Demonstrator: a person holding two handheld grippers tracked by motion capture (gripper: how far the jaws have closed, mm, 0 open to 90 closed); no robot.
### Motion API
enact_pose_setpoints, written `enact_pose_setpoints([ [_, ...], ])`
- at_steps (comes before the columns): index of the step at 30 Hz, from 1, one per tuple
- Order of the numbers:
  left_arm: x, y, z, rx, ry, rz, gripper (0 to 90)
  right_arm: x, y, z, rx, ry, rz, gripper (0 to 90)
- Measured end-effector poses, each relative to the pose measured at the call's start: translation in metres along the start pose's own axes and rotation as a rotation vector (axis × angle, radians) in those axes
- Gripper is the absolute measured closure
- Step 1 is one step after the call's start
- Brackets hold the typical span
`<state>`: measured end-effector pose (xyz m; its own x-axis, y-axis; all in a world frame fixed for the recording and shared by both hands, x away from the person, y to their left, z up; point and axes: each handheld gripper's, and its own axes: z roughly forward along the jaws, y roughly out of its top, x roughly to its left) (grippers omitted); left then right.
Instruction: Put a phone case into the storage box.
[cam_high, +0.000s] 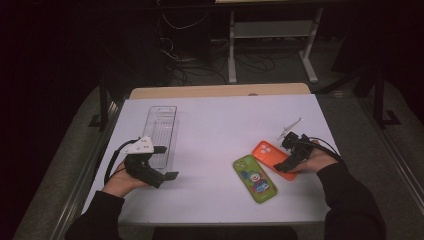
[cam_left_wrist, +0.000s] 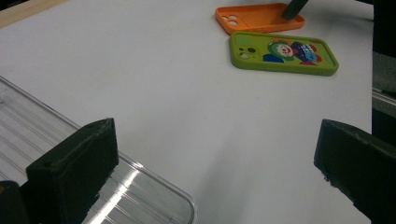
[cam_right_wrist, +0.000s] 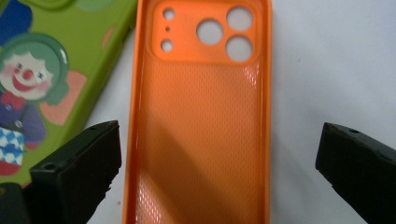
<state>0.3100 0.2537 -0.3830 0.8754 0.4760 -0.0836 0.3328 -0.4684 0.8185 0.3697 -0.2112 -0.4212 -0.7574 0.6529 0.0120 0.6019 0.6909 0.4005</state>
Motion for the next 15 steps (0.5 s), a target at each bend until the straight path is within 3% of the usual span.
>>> enact_pose_setpoints([
  [2, 0.000, 0.000, 0.000, 0.000, -0.001, 0.004, 0.0, 0.001, -0.001, 0.002, 0.024, -0.004, -0.001, 0.0],
  [15, 0.000, 0.000, 0.000, 0.000, -0.001, 0.003, 0.0, 0.003, -0.003, 0.011, 0.032, 0.013, -0.006, 3.8],
])
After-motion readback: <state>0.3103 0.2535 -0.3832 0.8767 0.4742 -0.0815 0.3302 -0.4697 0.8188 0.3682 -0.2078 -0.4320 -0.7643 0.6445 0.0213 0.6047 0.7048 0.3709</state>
